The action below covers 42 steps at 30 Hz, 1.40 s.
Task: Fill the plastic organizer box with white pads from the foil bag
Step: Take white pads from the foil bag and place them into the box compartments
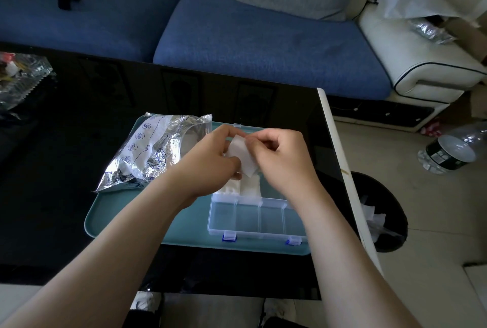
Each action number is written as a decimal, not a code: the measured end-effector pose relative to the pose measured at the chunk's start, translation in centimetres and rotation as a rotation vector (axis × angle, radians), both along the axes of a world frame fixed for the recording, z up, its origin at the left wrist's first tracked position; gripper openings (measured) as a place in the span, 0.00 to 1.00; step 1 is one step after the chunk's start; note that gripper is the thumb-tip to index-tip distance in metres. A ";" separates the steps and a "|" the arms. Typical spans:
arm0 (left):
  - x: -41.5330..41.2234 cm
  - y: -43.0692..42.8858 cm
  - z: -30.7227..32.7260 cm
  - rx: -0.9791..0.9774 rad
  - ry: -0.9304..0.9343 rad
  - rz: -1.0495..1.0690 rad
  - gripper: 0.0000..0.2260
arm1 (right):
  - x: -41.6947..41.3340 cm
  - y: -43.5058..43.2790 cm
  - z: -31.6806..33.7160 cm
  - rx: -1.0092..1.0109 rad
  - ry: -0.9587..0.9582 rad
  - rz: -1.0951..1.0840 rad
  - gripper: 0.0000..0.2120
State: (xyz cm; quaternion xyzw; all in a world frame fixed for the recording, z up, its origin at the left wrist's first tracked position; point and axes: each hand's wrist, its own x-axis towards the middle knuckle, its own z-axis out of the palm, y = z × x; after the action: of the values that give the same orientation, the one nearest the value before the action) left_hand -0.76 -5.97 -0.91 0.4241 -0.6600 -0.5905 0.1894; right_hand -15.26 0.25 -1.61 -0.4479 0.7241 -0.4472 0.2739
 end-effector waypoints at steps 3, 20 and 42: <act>-0.1 -0.2 -0.2 -0.020 -0.008 0.002 0.17 | -0.1 0.1 0.5 0.016 -0.157 -0.045 0.06; -0.2 -1.1 -1.1 0.219 0.199 0.208 0.11 | 0.1 0.7 1.7 -0.183 -0.408 -0.260 0.06; 0.3 -1.1 -0.9 0.087 0.142 0.174 0.08 | 0.8 0.8 0.3 -0.103 0.286 0.167 0.20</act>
State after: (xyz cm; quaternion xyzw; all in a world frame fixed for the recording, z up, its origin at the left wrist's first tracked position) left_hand -0.51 -7.04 -1.79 0.4447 -0.5794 -0.6286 0.2673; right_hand -14.44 1.02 -1.33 -0.5788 0.6921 -0.3914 0.1810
